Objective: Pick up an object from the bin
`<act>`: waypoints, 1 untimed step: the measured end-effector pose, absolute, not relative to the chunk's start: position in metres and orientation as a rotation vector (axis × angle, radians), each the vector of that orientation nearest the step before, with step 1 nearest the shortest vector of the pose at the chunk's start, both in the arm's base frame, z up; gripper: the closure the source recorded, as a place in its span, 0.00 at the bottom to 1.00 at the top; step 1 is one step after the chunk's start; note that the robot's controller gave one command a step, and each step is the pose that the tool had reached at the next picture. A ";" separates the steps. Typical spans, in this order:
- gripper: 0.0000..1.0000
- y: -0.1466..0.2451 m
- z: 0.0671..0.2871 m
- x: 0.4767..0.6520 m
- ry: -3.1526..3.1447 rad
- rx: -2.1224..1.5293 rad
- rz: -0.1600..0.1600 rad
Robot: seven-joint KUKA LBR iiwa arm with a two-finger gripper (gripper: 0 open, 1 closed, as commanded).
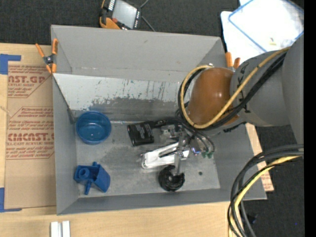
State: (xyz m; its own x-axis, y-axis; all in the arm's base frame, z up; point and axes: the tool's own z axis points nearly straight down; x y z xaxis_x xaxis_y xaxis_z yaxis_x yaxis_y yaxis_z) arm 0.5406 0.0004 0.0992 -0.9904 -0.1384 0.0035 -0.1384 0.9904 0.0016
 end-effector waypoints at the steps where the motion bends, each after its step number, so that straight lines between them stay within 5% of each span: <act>1: 0.00 0.016 0.070 0.532 -3.134 0.398 0.005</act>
Offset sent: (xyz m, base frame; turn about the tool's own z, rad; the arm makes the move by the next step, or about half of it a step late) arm -0.0058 0.0063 -0.0292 0.0122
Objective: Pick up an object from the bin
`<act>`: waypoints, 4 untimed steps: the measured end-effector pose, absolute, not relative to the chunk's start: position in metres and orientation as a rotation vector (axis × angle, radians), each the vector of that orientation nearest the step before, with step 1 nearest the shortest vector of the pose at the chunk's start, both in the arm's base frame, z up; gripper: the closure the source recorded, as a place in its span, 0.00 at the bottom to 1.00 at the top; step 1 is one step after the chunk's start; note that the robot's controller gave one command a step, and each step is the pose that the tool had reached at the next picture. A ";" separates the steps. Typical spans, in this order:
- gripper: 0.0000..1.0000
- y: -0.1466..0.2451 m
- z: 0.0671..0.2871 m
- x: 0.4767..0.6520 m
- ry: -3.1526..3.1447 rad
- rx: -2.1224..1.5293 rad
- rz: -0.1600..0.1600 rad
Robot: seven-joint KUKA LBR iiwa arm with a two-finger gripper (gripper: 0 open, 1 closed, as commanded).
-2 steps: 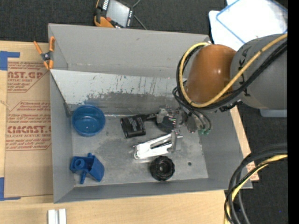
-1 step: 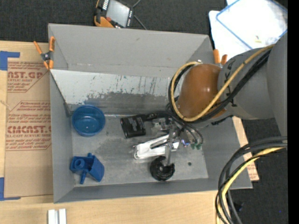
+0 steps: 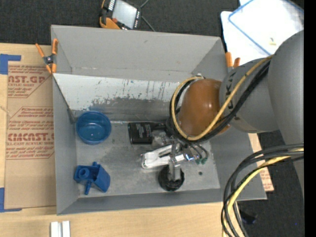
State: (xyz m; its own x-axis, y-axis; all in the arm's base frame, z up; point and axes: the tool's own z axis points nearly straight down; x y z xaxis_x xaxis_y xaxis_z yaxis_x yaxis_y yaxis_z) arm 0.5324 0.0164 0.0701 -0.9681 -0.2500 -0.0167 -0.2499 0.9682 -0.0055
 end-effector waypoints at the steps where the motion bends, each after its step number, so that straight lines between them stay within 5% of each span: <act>1: 1.00 0.009 0.072 0.536 3.132 -0.201 0.003; 4: 1.00 0.009 0.104 0.535 3.132 -0.203 0.003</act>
Offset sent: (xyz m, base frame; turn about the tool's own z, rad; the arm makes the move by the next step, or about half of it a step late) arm 0.0000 0.0000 0.0000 0.0000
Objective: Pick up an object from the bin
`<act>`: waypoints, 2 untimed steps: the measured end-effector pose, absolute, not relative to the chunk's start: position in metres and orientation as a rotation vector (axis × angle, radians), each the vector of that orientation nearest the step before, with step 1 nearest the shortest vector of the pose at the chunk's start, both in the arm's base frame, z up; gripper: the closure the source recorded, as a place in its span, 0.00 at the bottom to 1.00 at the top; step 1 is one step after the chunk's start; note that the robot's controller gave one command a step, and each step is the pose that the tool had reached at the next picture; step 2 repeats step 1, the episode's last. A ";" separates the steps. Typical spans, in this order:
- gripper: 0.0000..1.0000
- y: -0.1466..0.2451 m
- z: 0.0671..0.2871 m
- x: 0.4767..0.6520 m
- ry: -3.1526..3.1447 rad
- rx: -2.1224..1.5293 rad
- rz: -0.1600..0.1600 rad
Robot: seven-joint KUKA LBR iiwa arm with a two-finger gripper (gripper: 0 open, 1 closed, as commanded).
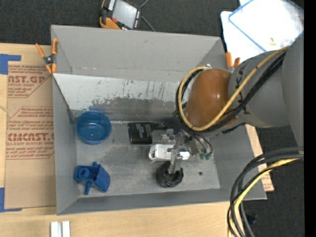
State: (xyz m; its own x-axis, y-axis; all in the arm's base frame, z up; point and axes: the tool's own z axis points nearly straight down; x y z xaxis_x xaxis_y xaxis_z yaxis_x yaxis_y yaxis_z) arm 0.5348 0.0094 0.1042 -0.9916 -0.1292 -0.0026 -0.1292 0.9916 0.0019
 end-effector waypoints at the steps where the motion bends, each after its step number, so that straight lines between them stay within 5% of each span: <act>1: 1.00 0.010 0.142 0.532 3.140 -0.205 0.004; 2: 1.00 0.010 0.142 0.532 3.140 -0.205 0.004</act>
Offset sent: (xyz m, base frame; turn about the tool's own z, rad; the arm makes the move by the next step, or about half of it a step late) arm -0.0028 0.0002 0.0621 -0.0005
